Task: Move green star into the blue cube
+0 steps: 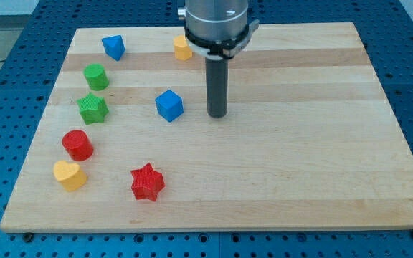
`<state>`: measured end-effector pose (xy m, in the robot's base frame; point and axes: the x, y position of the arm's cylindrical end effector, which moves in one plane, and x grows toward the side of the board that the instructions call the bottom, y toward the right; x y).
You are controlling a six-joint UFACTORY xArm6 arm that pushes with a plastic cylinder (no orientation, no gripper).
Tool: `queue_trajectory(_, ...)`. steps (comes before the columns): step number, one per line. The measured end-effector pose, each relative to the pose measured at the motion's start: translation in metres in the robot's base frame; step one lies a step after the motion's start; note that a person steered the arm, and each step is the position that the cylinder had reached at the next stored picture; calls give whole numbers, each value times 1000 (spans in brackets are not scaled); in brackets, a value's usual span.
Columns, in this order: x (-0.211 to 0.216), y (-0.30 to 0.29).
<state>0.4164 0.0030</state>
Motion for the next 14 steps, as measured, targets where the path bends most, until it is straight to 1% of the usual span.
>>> queue_trajectory(1, -43, 29)
queue_trajectory(2, -82, 33)
queue_trajectory(4, -177, 33)
queue_trajectory(5, -194, -26)
queue_trajectory(6, -199, -79)
queue_trajectory(7, -161, -39)
queue_trajectory(8, -147, -33)
queue_trajectory(9, -142, -9)
queue_trajectory(10, -114, 28)
queue_trajectory(11, -24, 27)
queue_trajectory(12, 47, 13)
queue_trajectory(14, 61, -118)
